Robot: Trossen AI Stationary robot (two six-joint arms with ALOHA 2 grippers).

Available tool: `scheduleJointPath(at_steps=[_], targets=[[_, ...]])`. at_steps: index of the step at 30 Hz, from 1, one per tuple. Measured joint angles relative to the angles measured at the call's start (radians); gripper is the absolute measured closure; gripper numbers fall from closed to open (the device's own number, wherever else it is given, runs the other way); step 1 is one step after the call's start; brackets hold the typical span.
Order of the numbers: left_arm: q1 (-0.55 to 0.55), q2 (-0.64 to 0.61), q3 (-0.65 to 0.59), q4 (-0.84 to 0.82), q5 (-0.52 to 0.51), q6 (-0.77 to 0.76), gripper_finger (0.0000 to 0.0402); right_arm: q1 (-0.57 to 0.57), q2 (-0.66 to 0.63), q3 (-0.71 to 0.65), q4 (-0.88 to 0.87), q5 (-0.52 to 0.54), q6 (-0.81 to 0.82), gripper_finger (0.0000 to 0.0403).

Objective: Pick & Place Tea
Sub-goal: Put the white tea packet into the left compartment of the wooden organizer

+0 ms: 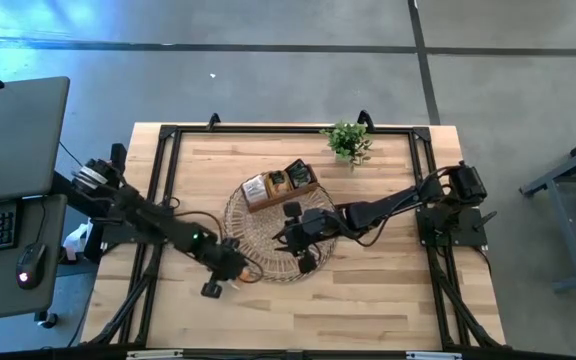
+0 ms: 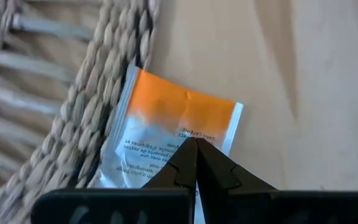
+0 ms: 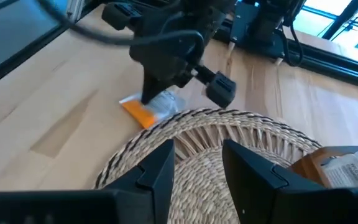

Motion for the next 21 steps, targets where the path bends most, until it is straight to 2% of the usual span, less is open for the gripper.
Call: scheduleJointPath(at_steps=[5, 7, 10, 14, 17, 21], targets=[[-0.001, -0.067, 0.129, -0.250, -0.035, -0.057, 0.0401, 0.000, 0.066, 0.001, 0.066, -0.017, -0.005, 0.0288], [-0.017, -0.112, 0.166, -0.313, -0.066, -0.129, 0.0401, -0.001, 0.120, 0.001, 0.122, -0.068, -0.019, 0.0305], [-0.066, -0.206, 0.164, -0.394, -0.168, -0.289, 0.0401, -0.001, 0.192, 0.000, 0.225, -0.159, -0.076, 0.0341], [-0.145, -0.313, 0.103, -0.464, -0.341, -0.602, 0.0401, -0.001, 0.264, 0.052, 0.292, -0.180, -0.077, 0.0395], [-0.203, -0.362, 0.025, -0.452, -0.448, -0.862, 0.0401, 0.003, 0.332, 0.137, 0.286, -0.179, -0.026, 0.0392], [-0.254, -0.372, -0.090, -0.419, -0.447, -1.122, 0.0401, 0.024, 0.470, 0.311, 0.180, -0.203, 0.006, 0.0400]])
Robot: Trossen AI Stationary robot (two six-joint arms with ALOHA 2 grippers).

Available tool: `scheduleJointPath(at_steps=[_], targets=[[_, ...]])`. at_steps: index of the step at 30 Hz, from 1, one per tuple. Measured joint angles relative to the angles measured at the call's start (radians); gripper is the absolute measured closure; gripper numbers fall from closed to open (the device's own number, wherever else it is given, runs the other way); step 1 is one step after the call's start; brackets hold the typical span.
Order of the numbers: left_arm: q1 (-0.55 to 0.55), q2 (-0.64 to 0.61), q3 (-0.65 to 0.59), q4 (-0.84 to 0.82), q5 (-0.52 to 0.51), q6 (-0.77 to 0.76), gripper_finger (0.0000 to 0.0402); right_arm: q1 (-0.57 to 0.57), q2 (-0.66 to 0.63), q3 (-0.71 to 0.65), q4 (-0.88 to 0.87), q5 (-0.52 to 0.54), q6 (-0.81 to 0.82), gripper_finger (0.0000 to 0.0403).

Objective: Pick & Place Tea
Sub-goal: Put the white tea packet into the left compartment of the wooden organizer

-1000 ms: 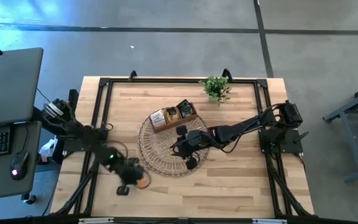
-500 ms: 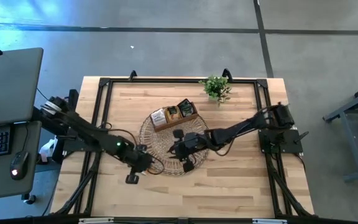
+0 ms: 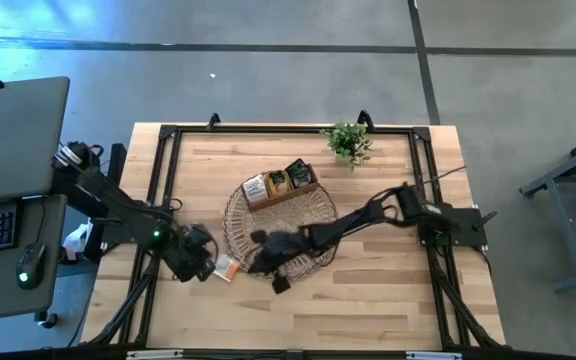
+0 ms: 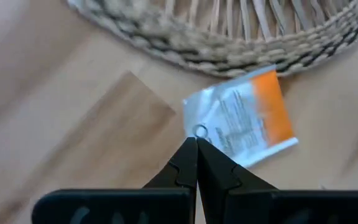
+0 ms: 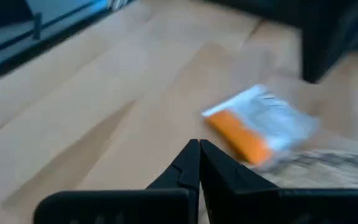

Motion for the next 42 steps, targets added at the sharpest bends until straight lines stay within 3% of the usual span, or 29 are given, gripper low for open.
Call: scheduleJointPath(at_steps=[7, 10, 15, 24, 31, 42], targets=[[-0.025, -0.001, -0.148, 0.271, -0.022, -0.087, 0.0401, 0.012, 0.172, 0.300, -0.267, 0.014, 0.012, 0.0400], [-0.026, -0.001, -0.193, 0.325, -0.016, -0.087, 0.0401, 0.011, 0.184, 0.349, -0.301, 0.088, 0.013, 0.0399], [-0.025, -0.002, -0.213, 0.337, -0.013, -0.102, 0.0401, 0.012, 0.187, 0.355, -0.365, 0.157, 0.006, 0.0400], [-0.025, -0.003, -0.213, 0.420, 0.009, -0.056, 0.0401, 0.010, 0.187, 0.353, -0.350, 0.150, 0.005, 0.0402], [-0.025, -0.003, -0.213, 0.381, 0.051, -0.058, 0.0396, 0.011, 0.187, 0.353, -0.351, 0.118, 0.023, 0.0402], [-0.024, -0.003, -0.195, 0.385, 0.073, 0.050, 0.0291, 0.011, 0.187, 0.353, -0.348, 0.109, 0.026, 0.0402]])
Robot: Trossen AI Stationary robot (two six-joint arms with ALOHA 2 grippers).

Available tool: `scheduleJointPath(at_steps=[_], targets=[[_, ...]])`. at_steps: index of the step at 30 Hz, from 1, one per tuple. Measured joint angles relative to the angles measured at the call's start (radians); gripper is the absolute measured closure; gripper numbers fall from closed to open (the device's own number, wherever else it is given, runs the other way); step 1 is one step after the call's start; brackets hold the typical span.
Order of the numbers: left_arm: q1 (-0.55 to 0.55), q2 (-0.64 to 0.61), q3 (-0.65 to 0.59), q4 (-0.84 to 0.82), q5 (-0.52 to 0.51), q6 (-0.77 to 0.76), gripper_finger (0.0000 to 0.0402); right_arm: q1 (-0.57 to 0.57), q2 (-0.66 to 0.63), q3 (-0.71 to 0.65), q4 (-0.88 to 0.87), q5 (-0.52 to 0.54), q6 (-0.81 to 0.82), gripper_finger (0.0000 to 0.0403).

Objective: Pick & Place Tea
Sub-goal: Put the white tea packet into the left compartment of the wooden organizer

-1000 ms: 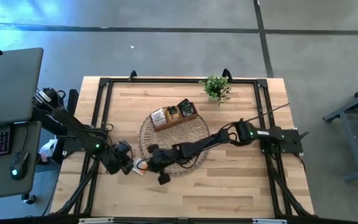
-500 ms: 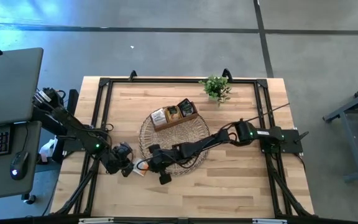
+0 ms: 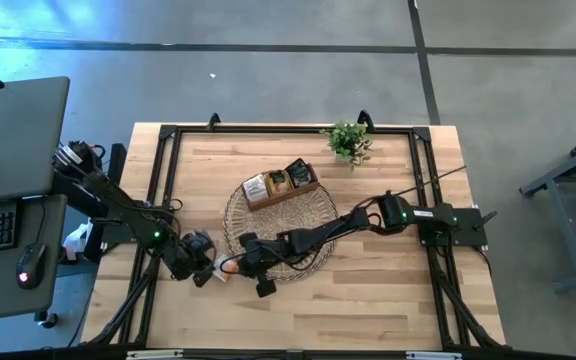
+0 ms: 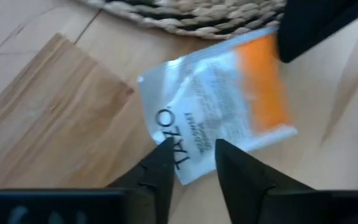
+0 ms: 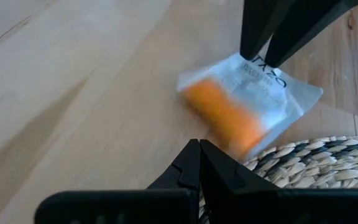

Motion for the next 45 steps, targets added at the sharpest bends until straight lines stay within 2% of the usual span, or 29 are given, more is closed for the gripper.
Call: scheduleJointPath(at_steps=[5, 11, 14, 19, 26, 39, 42, 45], targets=[[0.000, -0.001, 0.052, -0.048, -0.001, 0.021, 0.0257, 0.000, 0.000, 0.000, -0.004, 0.000, 0.000, 0.0401], [0.000, -0.013, 0.132, -0.265, -0.027, 0.016, 0.0256, 0.000, 0.000, 0.000, -0.004, 0.000, -0.001, 0.0401], [0.001, -0.013, 0.128, -0.340, -0.061, -0.052, 0.0257, 0.000, 0.000, 0.000, 0.020, 0.000, 0.000, 0.0402], [0.032, -0.012, 0.081, -0.307, -0.050, -0.158, 0.0257, 0.001, 0.000, 0.000, 0.073, 0.002, 0.001, 0.0402], [0.039, -0.012, 0.050, -0.149, -0.026, -0.164, 0.0257, 0.001, 0.042, -0.008, 0.123, 0.003, 0.002, 0.0402], [0.039, -0.012, 0.048, -0.150, 0.045, -0.211, 0.0257, -0.008, 0.056, -0.007, 0.111, 0.003, -0.029, 0.0403], [0.039, -0.012, 0.048, -0.163, 0.045, -0.212, 0.0257, 0.002, 0.041, -0.009, 0.108, 0.031, -0.052, 0.0403], [0.039, -0.012, 0.048, -0.174, 0.045, -0.212, 0.0257, 0.007, 0.035, -0.010, 0.135, 0.108, -0.075, 0.0403]])
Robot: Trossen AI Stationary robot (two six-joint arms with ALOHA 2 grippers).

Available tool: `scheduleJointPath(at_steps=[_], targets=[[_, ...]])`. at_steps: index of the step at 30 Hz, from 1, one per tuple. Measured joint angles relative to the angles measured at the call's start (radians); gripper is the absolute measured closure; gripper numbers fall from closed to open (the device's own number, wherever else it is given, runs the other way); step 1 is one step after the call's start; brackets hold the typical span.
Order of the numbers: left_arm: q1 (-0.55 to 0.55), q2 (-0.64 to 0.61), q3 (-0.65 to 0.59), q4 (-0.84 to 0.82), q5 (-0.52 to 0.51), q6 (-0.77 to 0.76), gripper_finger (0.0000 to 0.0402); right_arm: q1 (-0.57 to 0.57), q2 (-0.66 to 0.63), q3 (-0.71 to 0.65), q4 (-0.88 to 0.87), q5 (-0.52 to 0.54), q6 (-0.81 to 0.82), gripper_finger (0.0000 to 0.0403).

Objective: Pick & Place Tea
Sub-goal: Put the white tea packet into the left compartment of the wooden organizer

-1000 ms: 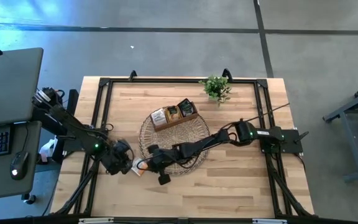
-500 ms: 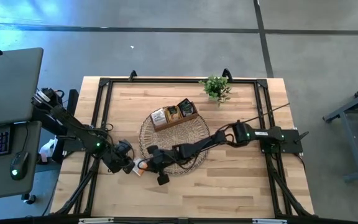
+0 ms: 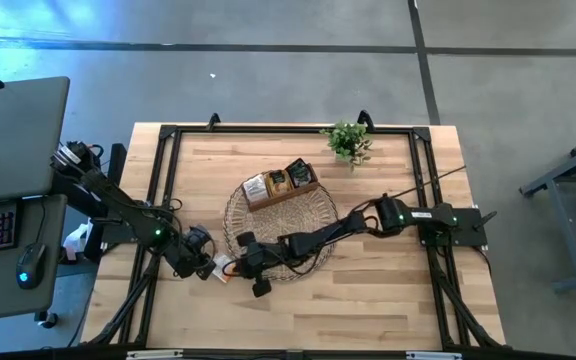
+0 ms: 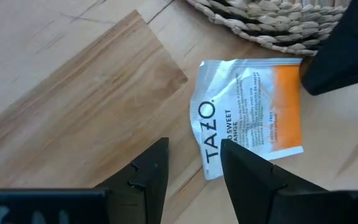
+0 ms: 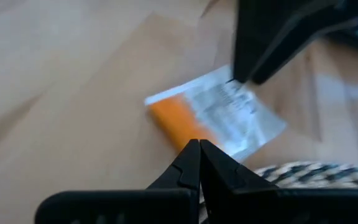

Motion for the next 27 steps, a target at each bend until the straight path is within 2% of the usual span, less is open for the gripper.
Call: scheduleJointPath(at_steps=[7, 14, 23, 27], targets=[[0.000, 0.000, 0.000, 0.000, 0.000, 0.000, 0.0257, -0.011, 0.014, 0.000, 0.041, 0.042, 0.037, 0.0403], [0.000, 0.000, 0.000, 0.005, 0.003, -0.008, 0.0257, -0.022, 0.028, 0.002, 0.024, -0.074, 0.073, 0.0403], [0.000, 0.000, 0.000, 0.022, 0.012, -0.026, 0.0257, -0.022, 0.033, 0.003, -0.030, -0.053, 0.044, 0.0403], [0.000, 0.000, 0.000, 0.058, -0.016, -0.038, 0.0257, -0.022, 0.033, 0.003, -0.029, -0.054, 0.044, 0.0403]])
